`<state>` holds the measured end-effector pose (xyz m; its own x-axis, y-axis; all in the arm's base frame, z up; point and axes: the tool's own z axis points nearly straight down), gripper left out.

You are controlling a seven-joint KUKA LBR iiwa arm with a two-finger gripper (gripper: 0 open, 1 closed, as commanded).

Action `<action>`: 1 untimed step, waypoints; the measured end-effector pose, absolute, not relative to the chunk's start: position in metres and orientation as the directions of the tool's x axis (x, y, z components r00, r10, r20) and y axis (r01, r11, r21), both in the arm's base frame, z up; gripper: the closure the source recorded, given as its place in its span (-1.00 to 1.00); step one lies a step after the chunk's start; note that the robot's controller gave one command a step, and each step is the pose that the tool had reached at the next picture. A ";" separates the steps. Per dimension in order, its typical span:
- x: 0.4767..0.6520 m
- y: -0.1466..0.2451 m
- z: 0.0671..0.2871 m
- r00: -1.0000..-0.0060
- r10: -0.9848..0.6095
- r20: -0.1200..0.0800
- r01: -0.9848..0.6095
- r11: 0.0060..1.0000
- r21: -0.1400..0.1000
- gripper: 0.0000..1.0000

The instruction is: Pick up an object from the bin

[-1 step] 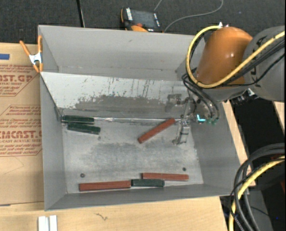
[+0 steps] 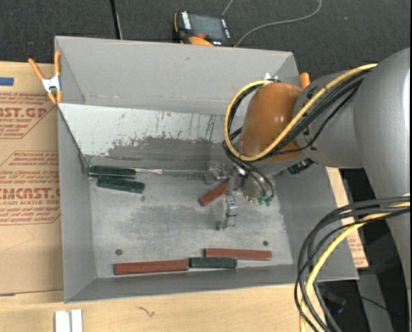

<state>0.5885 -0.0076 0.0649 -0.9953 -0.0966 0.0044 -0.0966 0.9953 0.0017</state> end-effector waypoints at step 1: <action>0.591 -0.008 0.070 -0.995 -0.096 -0.003 -0.096 0.995 0.000 1.00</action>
Offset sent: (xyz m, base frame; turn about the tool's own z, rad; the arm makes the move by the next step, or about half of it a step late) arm 0.0000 0.0000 0.0000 0.0000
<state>0.5907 -0.0084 0.0699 -0.9954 -0.0956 -0.0026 -0.0956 0.9954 0.0001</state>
